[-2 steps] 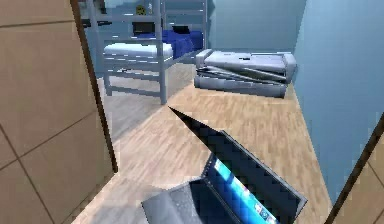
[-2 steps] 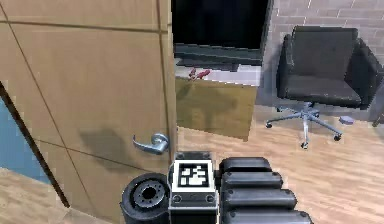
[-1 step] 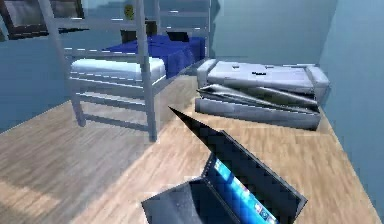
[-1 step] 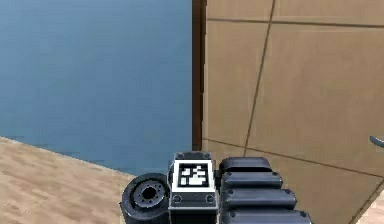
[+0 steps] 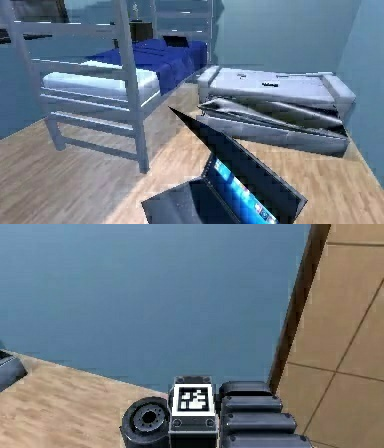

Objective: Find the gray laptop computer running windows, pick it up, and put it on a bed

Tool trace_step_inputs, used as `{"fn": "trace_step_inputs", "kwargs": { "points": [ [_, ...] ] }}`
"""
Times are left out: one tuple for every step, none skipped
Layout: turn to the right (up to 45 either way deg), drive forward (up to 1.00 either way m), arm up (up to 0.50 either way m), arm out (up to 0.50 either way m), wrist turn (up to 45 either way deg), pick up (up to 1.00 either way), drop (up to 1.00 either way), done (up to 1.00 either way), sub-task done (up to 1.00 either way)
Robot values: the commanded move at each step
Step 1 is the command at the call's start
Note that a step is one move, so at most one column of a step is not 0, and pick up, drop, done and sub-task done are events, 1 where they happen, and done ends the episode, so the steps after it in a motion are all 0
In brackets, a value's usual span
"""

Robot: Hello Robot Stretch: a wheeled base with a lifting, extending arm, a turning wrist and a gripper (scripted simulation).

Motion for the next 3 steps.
{"fn": "trace_step_inputs", "kwargs": {
  "points": [
    [-21.0,0.00,0.00,0.00,0.0,0.00,0.00,0.00,0.00],
    [0.0,0.55,0.00,0.00,0.0,0.00,0.00,0.00,0.00],
    [-45.0,0.00,0.00,0.00,0.0,0.00,0.00,0.00,0.00]
  ]
}}
